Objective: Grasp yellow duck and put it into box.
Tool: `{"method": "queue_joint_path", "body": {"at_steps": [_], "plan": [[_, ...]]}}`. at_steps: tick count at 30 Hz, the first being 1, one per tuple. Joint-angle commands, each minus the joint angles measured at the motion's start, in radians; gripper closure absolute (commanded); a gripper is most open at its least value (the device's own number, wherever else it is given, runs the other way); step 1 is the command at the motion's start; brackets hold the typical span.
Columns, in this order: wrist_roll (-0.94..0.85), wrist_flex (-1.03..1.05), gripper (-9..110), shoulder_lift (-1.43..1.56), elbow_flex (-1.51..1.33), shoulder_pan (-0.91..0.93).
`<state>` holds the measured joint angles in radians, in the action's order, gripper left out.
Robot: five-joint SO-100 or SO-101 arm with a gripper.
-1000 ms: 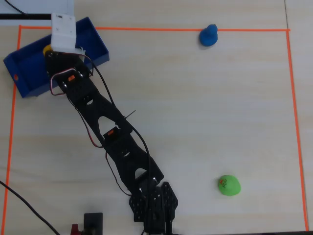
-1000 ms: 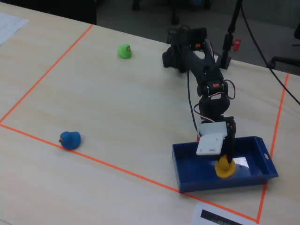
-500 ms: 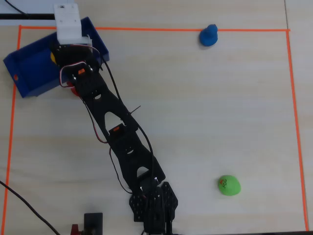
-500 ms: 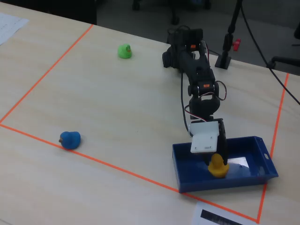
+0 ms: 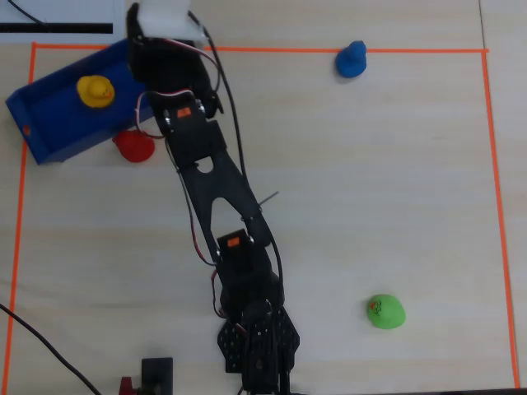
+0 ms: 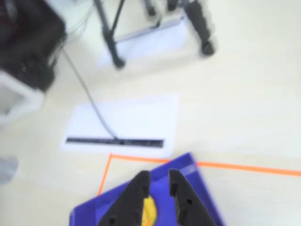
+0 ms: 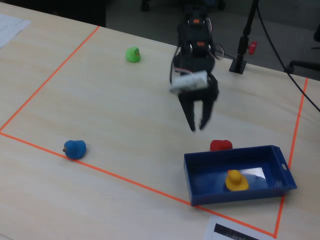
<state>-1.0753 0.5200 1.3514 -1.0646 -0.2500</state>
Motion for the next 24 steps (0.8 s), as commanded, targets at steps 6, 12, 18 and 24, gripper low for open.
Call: {"method": "queue_joint_path", "body": {"at_steps": [6,12,18,24], "plan": [[-0.018,-0.094,101,0.759,-0.910,0.155],[-0.026,0.034,101,1.190,-1.401,0.175],[-0.015,0.368,101,1.583,-1.726,0.117],[-0.015,0.577,101,1.717,-1.845,0.109]]}}
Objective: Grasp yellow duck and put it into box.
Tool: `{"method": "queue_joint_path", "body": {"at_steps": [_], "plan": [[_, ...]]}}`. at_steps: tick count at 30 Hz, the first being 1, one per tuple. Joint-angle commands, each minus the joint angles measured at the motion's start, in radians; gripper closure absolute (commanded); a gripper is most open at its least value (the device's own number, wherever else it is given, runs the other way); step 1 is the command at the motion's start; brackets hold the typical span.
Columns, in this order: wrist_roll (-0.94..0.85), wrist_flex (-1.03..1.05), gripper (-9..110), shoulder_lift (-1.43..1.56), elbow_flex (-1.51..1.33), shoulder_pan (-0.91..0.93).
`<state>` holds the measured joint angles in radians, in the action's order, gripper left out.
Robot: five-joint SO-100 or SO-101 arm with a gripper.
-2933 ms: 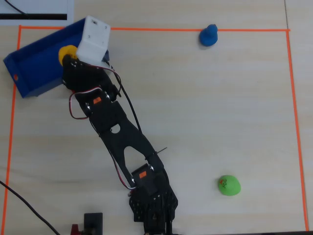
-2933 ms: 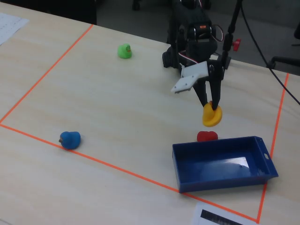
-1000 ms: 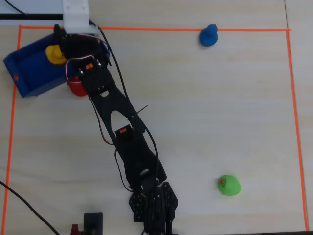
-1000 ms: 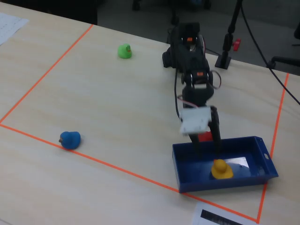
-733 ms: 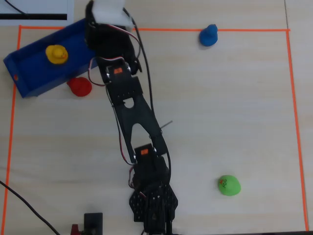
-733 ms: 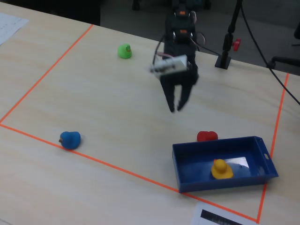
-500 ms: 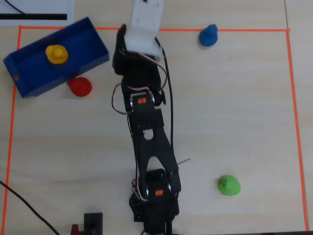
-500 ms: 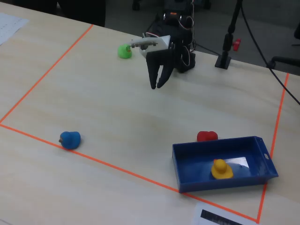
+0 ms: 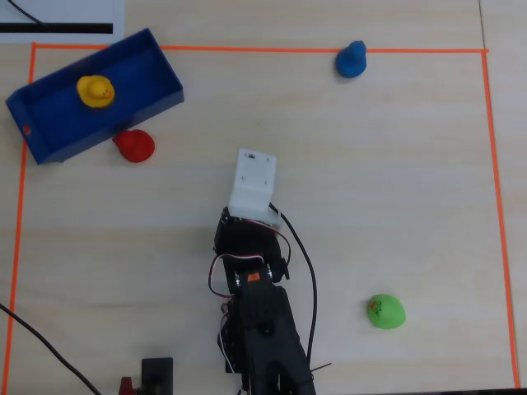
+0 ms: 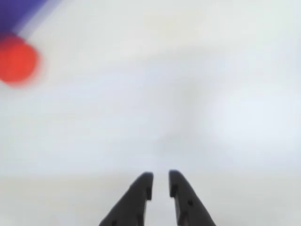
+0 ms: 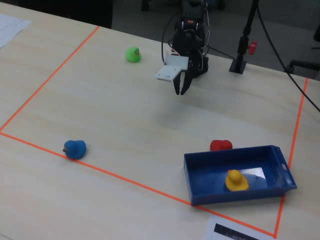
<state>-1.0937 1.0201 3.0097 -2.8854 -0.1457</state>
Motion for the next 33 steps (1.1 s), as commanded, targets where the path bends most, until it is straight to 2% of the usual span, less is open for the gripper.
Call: {"method": "queue_joint_path", "body": {"at_steps": [1,19,28,33], "plan": [[-0.009,0.091,101,0.074,-0.044,0.012],[-0.029,0.215,101,0.298,-0.224,0.038],[-0.187,0.288,101,0.301,-0.225,0.052],[-0.189,0.291,101,0.301,-0.225,0.046]]}}
